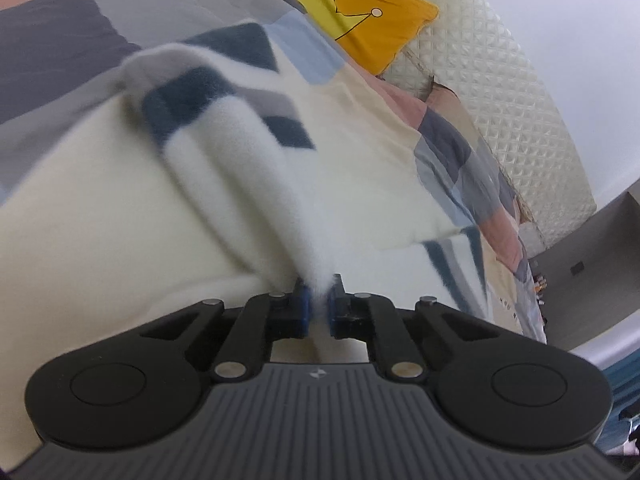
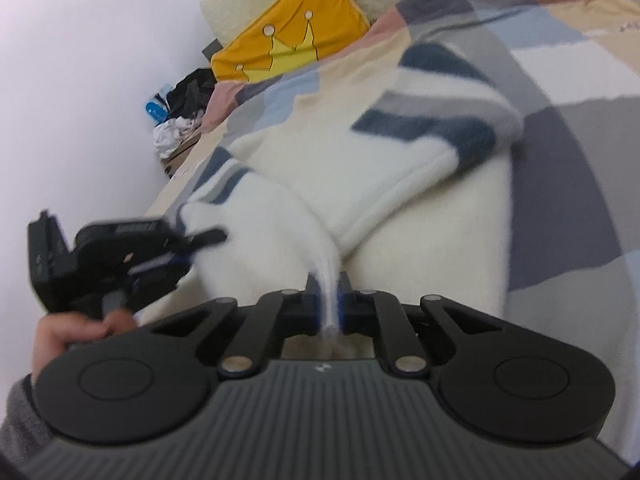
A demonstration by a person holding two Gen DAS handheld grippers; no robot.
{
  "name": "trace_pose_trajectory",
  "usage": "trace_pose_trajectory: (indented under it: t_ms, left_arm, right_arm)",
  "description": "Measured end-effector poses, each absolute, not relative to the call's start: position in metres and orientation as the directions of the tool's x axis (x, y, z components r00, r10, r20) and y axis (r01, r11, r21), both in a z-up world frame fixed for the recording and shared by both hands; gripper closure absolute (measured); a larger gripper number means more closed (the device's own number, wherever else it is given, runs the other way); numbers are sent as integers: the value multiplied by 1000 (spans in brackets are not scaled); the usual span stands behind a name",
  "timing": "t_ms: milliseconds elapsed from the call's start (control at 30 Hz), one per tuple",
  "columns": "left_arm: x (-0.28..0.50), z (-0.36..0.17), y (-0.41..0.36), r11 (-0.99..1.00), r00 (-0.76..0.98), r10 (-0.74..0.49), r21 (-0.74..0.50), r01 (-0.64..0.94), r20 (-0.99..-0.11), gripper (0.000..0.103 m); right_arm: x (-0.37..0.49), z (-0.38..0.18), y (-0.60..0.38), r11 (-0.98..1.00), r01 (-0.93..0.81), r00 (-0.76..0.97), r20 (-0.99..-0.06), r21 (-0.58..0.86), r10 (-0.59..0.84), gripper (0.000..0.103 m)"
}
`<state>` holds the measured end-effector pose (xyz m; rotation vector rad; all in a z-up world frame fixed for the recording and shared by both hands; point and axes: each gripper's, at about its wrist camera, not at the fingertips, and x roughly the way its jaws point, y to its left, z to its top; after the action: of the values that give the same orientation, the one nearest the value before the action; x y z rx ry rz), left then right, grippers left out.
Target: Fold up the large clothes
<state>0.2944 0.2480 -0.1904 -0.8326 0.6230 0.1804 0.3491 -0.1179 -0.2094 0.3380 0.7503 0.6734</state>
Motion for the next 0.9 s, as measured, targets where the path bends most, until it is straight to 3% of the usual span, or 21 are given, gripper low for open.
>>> trace_pose_trajectory:
  t_ms: [100,267,533,600,633,700,767,900]
  left_arm:
    - [279,-189,246,695,774,-79,-591,-409,-628,93]
    - [277,-193,240,744,726,-60,-515,-425,-685,92]
    - [269,-188,243,737,750,-93,-552,-391,-655,88]
    - [261,-179,243,730,753,-103,-564,-386,-649,86]
    - [255,-174,242,735,757,-99,-560,-383,-646,79]
    - [243,-162,239,761,757,-87,-534,-369,-647,66]
    - [227,-151,237,781,763,-72,-512,-357,-642,61]
    - [190,-132,238,814,756,-52,-467,-347,-652,56]
  right_arm:
    - [346,-206,-120,751,-438,558,-506,494,658,93]
    - [341,-218,-110,805,-430,559,-580,408,592,93]
    - [340,-222,-111,817,-410,565,-590,405,577,90]
    - [337,-216,-112,816,-402,558,-595,416,579,85]
    - [334,-212,-113,817,-402,557,-597,414,577,83]
    - [325,-203,-116,827,-399,574,-596,395,562,62]
    - [313,-193,-120,832,-400,593,-584,385,555,50]
    - [287,-187,-138,836,-363,609,-574,412,547,44]
